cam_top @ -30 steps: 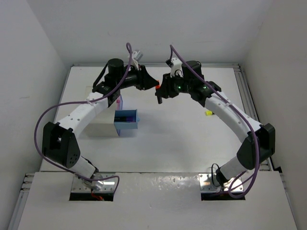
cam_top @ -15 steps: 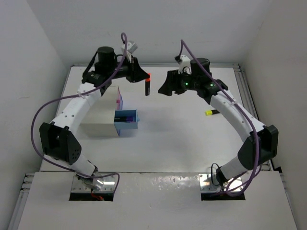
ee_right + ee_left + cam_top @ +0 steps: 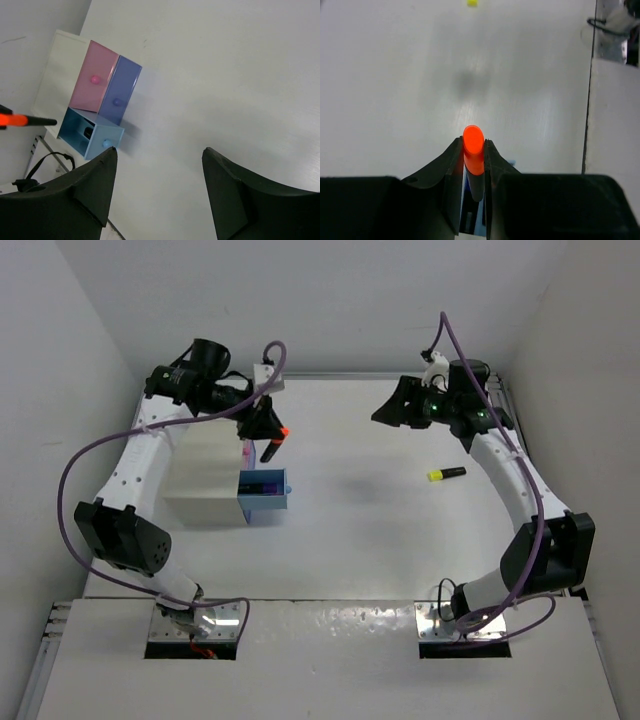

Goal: Sort the stationery into containers
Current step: Place the pen in the drawer.

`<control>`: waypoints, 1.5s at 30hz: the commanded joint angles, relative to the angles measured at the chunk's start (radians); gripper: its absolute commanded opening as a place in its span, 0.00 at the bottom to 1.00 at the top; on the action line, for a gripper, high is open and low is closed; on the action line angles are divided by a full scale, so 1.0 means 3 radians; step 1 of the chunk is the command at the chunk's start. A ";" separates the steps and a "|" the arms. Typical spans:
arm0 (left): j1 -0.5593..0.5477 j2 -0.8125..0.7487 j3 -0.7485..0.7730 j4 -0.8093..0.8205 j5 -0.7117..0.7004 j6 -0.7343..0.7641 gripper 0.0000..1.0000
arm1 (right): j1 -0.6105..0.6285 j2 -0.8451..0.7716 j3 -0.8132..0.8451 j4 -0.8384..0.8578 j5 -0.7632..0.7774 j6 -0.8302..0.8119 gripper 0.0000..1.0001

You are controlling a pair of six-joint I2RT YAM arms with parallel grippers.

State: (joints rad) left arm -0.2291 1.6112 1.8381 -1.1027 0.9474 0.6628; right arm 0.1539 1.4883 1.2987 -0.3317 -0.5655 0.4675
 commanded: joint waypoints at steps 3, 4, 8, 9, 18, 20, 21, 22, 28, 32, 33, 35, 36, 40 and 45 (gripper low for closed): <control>-0.0166 -0.0053 -0.0267 -0.0717 -0.0279 0.1063 0.05 | -0.0140 -0.0058 -0.0054 0.0042 -0.0150 0.0027 0.67; -0.0182 -0.0058 -0.0293 -0.0722 -0.0330 0.1088 0.05 | -0.0145 -0.0052 -0.0059 0.0032 -0.0150 0.0017 0.67; -0.0259 -0.0037 -0.0415 -0.0722 -0.0580 0.1262 0.05 | -0.0186 -0.0037 -0.0065 -0.0014 -0.0150 -0.0091 0.67; -0.0269 -0.0027 -0.0446 -0.0722 -0.0611 0.1303 0.05 | -0.0201 -0.0037 -0.0065 -0.0039 -0.0150 -0.0111 0.66; -0.0341 0.0238 -0.0497 -0.0681 -0.1005 0.1528 0.07 | -0.0293 -0.0042 -0.0111 -0.0106 -0.0155 -0.0198 0.66; -0.0366 0.0274 -0.0497 -0.0661 -0.1127 0.1518 0.07 | -0.0298 -0.0068 -0.0151 -0.0121 -0.0150 -0.0239 0.66; -0.0377 0.0295 -0.0497 -0.0645 -0.1169 0.1523 0.07 | -0.0303 -0.0078 -0.0162 -0.0122 -0.0145 -0.0259 0.66; -0.0397 0.0300 -0.0502 -0.0635 -0.1255 0.1518 0.07 | -0.0314 -0.0093 -0.0172 -0.0147 -0.0135 -0.0305 0.66; -0.0535 0.0397 -0.0528 -0.0655 -0.1680 0.1518 0.06 | -0.0360 -0.0093 -0.0162 -0.0310 0.0141 -0.0668 0.66; -0.0556 0.0433 -0.0523 -0.0691 -0.1701 0.1493 0.44 | -0.0365 -0.0027 -0.0121 -0.0515 0.0427 -0.1188 0.64; -0.0571 0.0428 -0.0523 -0.0701 -0.1696 0.1488 0.48 | -0.0365 -0.0017 -0.0116 -0.0596 0.0504 -0.1281 0.64; -0.0581 0.0418 -0.0488 -0.0686 -0.1691 0.1477 0.59 | -0.0390 0.0019 -0.0136 -0.0628 0.0719 -0.1531 0.62; -0.0581 0.0408 -0.0462 -0.0681 -0.1675 0.1472 0.60 | -0.0406 0.0024 -0.0192 -0.0608 0.0770 -0.1664 0.62; -0.0602 0.0423 -0.0283 -0.0717 -0.1624 0.1431 0.65 | -0.0609 0.0111 -0.0172 -0.0643 0.0959 -0.1850 0.59; -0.0556 0.0351 0.0044 -0.0691 -0.1155 0.1375 0.65 | -0.0748 0.0321 -0.0065 -0.0817 0.0970 -0.2074 0.57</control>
State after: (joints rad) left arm -0.3985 1.7485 1.7794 -1.3087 0.4793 1.0847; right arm -0.0525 1.5566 1.2404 -0.5446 -0.3061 -0.0654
